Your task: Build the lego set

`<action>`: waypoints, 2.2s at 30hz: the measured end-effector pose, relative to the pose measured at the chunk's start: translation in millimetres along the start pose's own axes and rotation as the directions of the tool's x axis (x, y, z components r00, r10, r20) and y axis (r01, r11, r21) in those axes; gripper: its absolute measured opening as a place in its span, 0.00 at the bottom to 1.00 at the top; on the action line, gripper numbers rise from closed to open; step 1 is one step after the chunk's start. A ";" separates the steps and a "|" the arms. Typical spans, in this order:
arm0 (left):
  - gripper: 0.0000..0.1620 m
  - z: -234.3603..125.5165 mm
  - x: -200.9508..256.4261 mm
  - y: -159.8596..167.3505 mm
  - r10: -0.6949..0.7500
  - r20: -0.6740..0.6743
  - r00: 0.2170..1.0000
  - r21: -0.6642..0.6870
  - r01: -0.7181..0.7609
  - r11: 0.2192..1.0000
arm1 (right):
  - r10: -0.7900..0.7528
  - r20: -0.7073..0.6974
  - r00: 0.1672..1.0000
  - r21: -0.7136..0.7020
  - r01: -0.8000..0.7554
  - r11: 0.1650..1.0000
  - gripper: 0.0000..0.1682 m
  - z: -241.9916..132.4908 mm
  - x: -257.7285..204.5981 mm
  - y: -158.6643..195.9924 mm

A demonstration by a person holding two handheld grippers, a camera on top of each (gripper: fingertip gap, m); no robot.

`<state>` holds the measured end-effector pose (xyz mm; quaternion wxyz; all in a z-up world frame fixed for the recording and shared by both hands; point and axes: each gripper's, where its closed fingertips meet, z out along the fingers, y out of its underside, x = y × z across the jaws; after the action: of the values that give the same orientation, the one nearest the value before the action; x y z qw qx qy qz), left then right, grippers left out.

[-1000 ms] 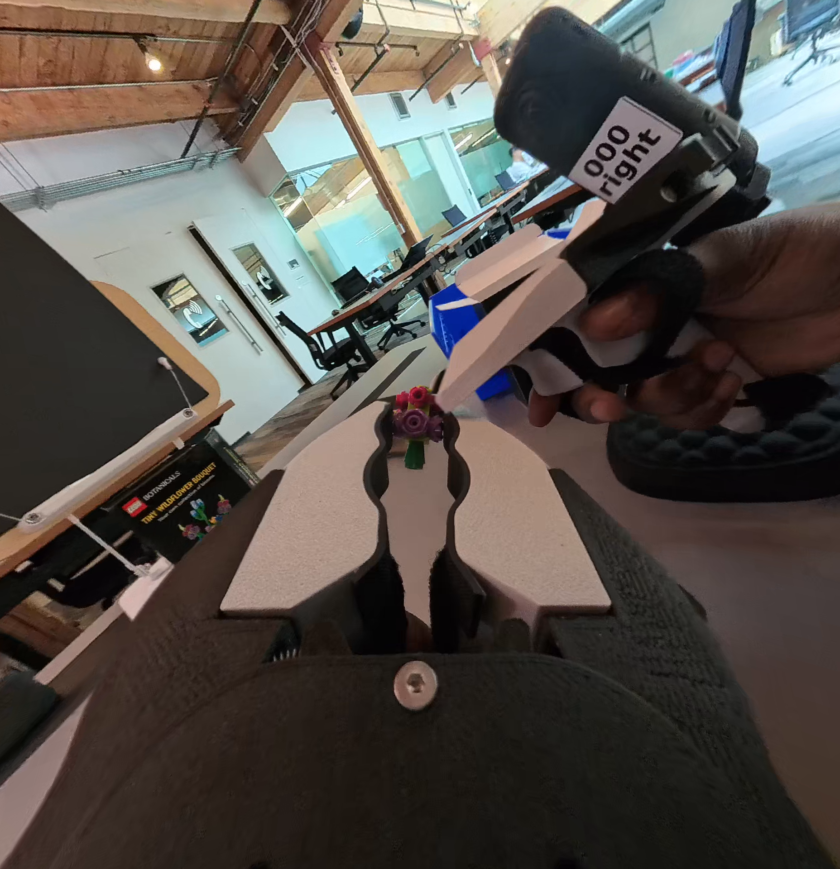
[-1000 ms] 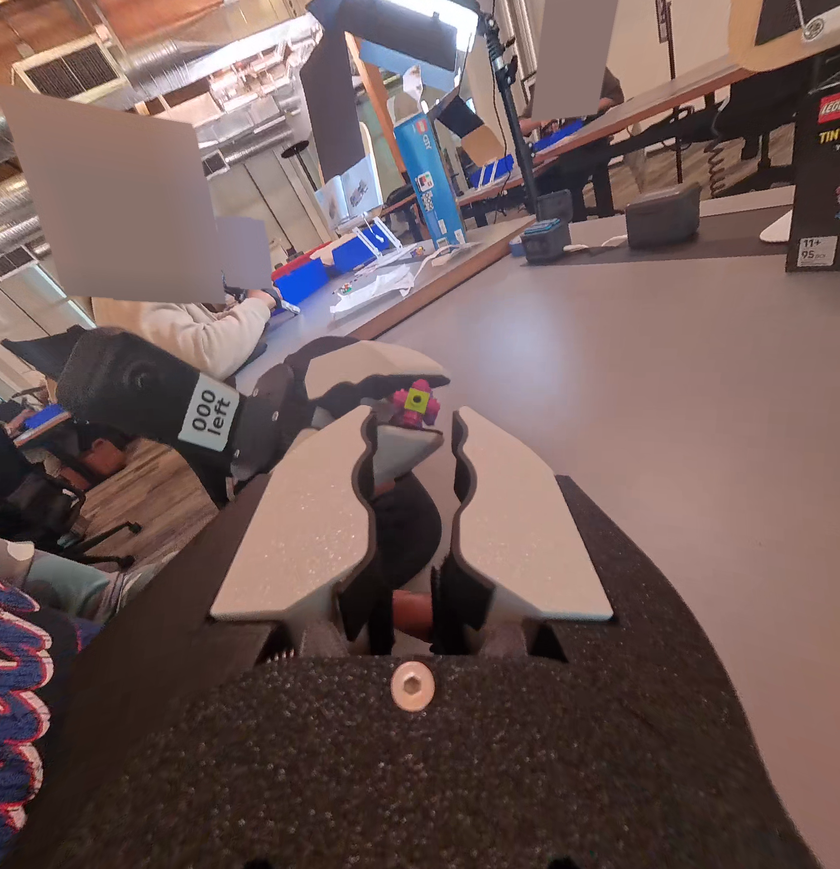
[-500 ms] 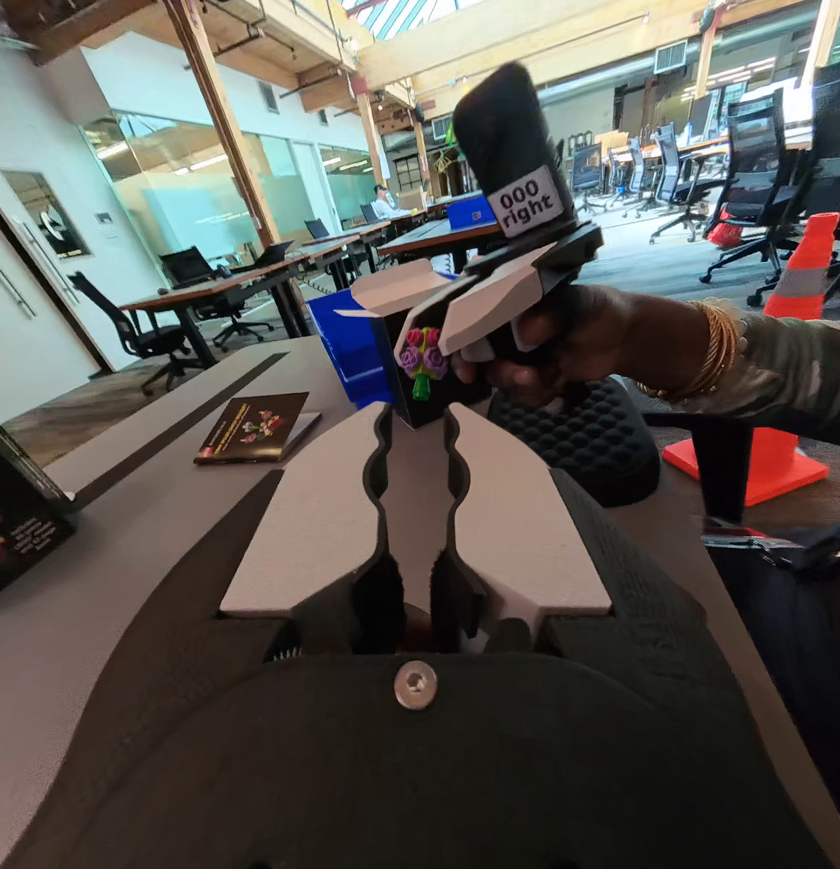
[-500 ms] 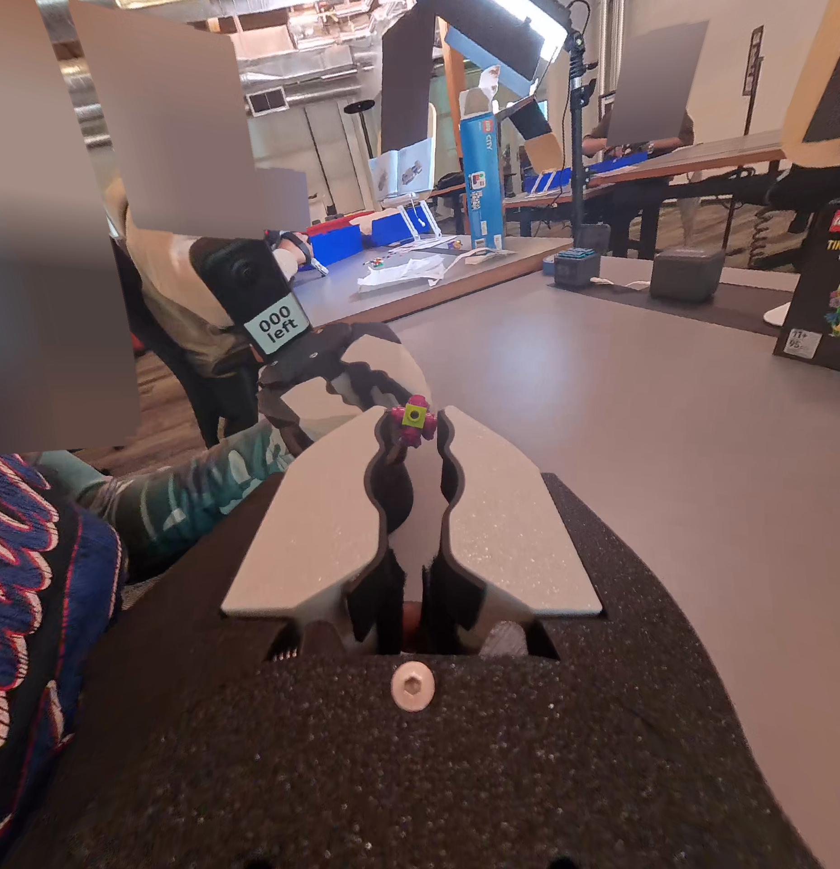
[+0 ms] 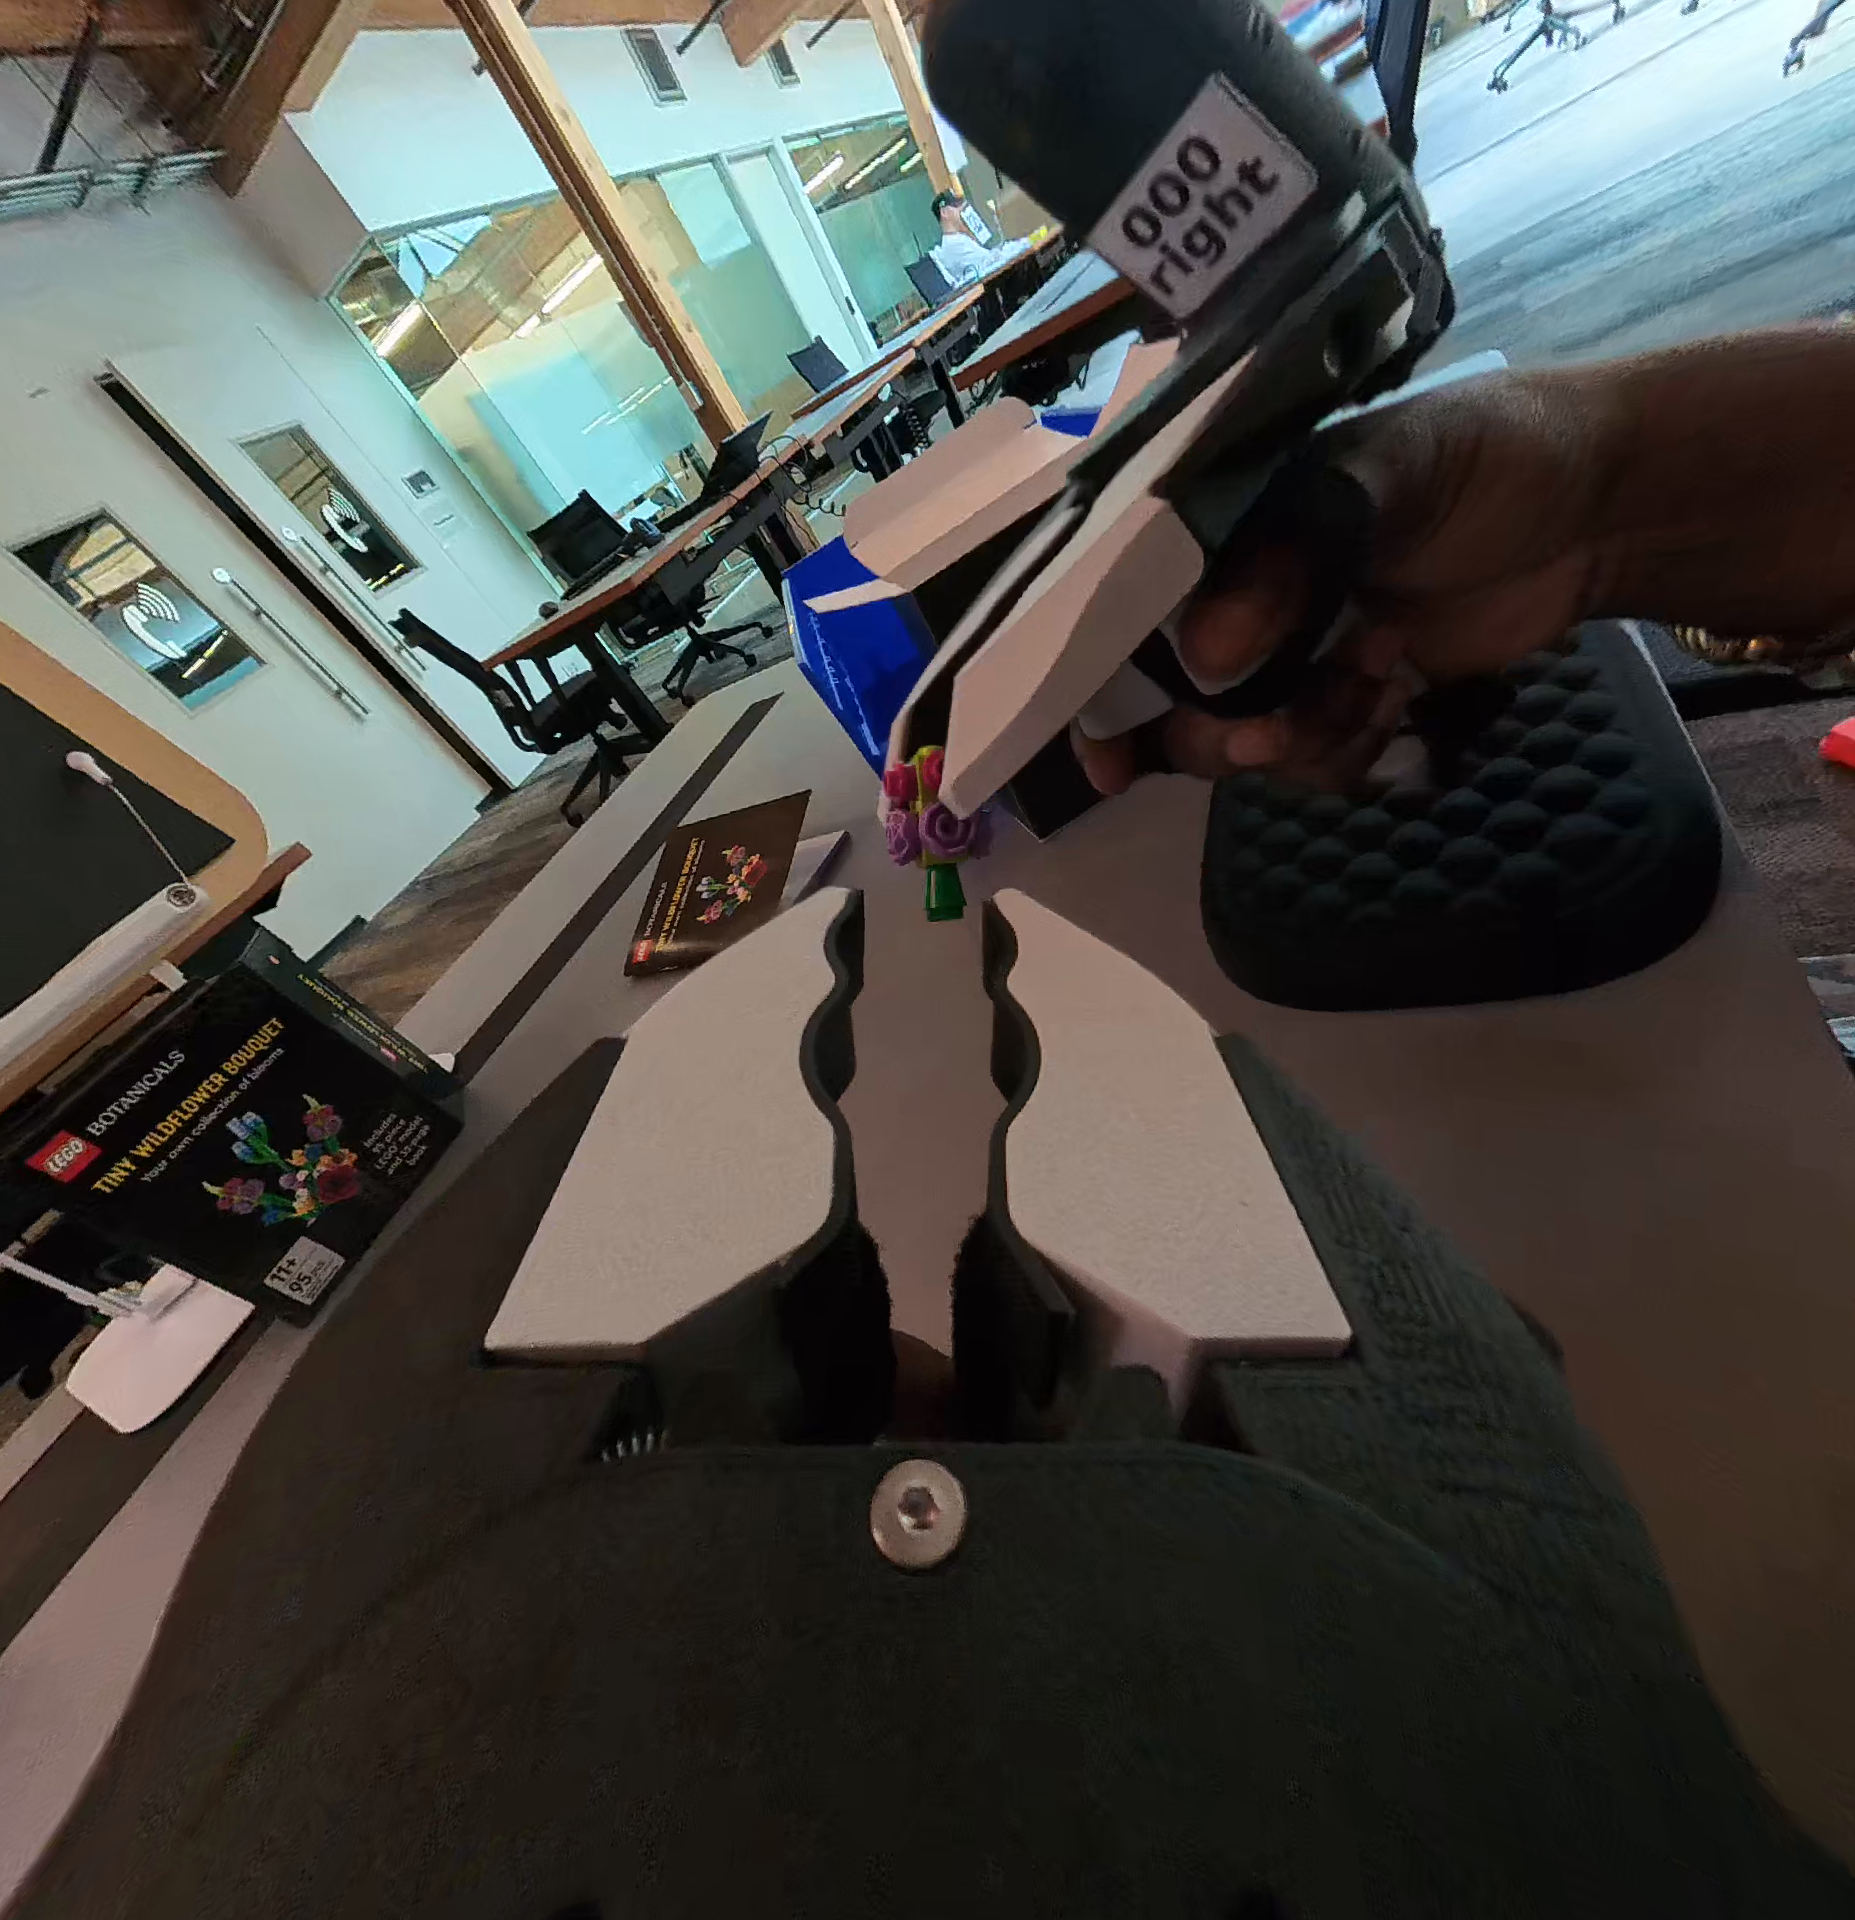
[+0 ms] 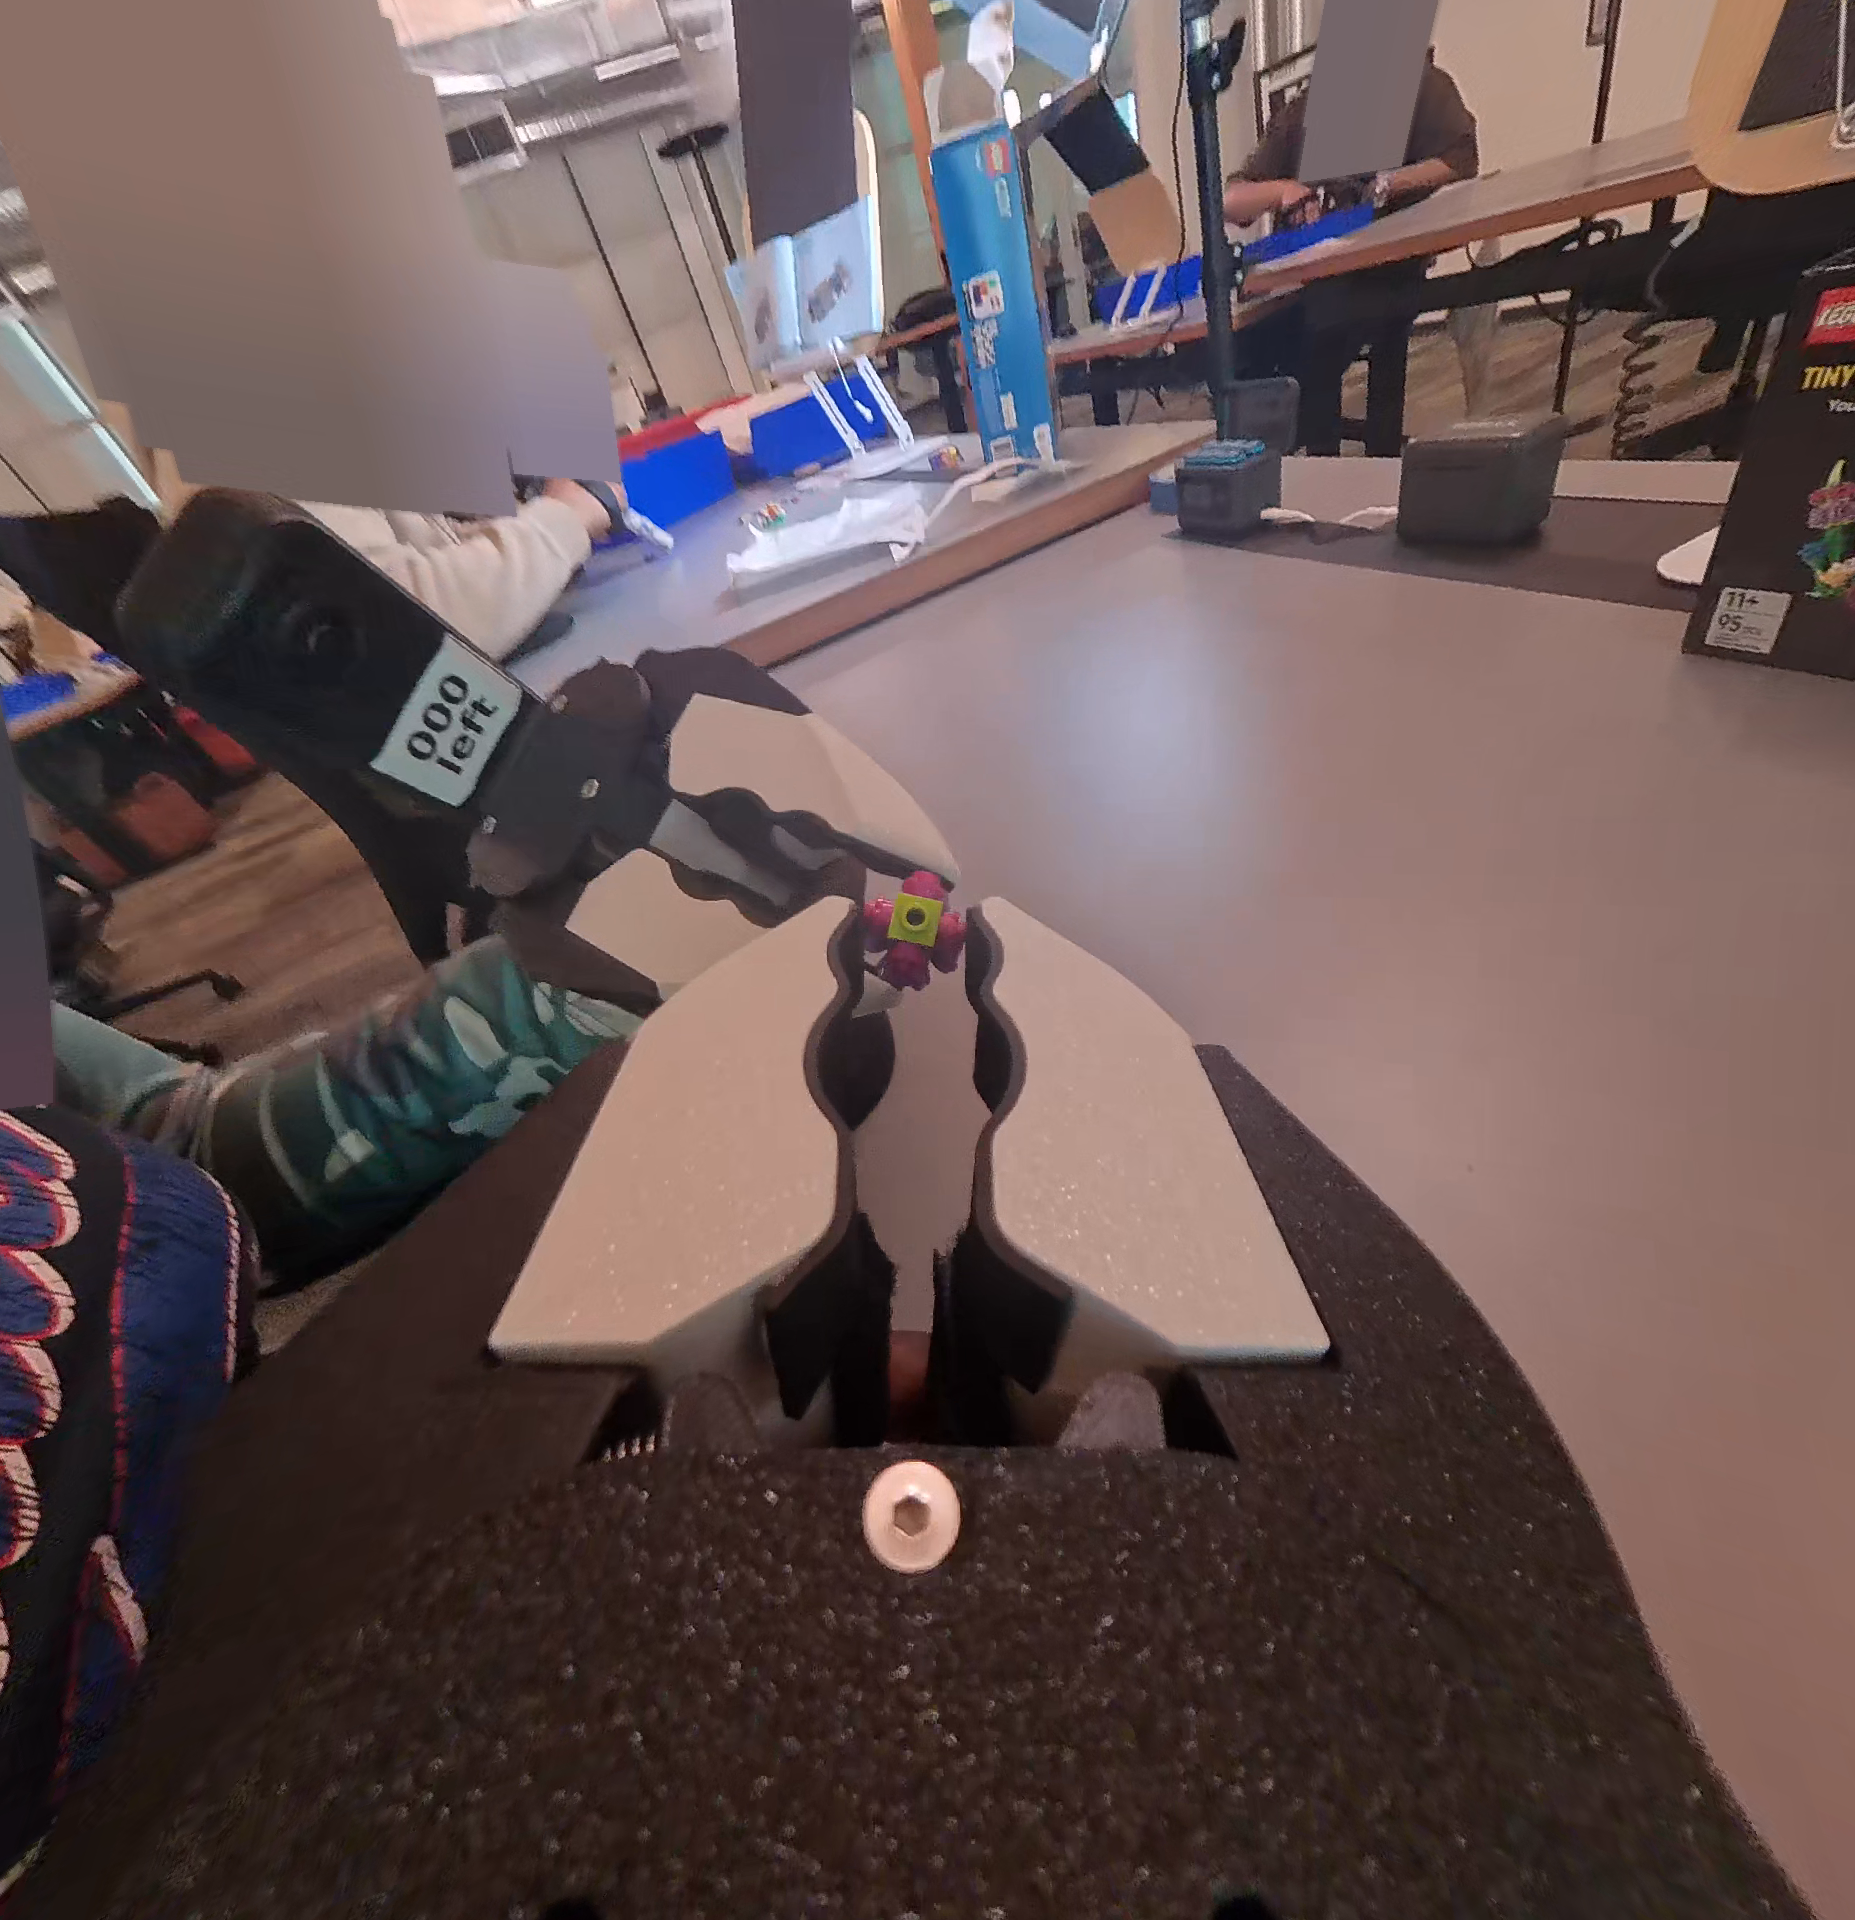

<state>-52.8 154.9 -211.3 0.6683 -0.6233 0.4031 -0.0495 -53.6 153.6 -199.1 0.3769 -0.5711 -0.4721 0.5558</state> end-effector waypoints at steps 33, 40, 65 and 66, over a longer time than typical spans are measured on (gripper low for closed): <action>0.20 -11.5 -11.8 -14.1 -0.596 -0.219 0.772 0.071 0.622 0.780 | -0.812 -0.197 0.549 -0.421 0.701 0.576 0.11 6.6 7.6 -2.4; 0.17 -4.4 0.7 -17.9 -0.736 -0.331 0.591 0.003 0.780 0.625 | -0.880 -0.177 0.442 -0.499 0.730 0.467 0.11 8.0 9.3 0.6; 0.12 -31.1 5.9 -48.7 -0.647 -0.633 0.424 0.071 0.865 0.497 | -0.509 0.088 0.856 0.074 0.504 0.861 0.05 -0.4 -40.7 -19.9; 0.12 -31.6 6.1 -49.0 -0.645 -0.635 0.425 0.071 0.863 0.500 | -0.513 0.093 0.853 0.075 0.508 0.858 0.05 -0.3 -41.2 -20.0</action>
<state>-46.3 115.6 -168.3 0.5376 -0.5509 0.2194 -0.5995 -53.1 119.5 -168.4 0.4977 -0.3849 -0.6133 0.4776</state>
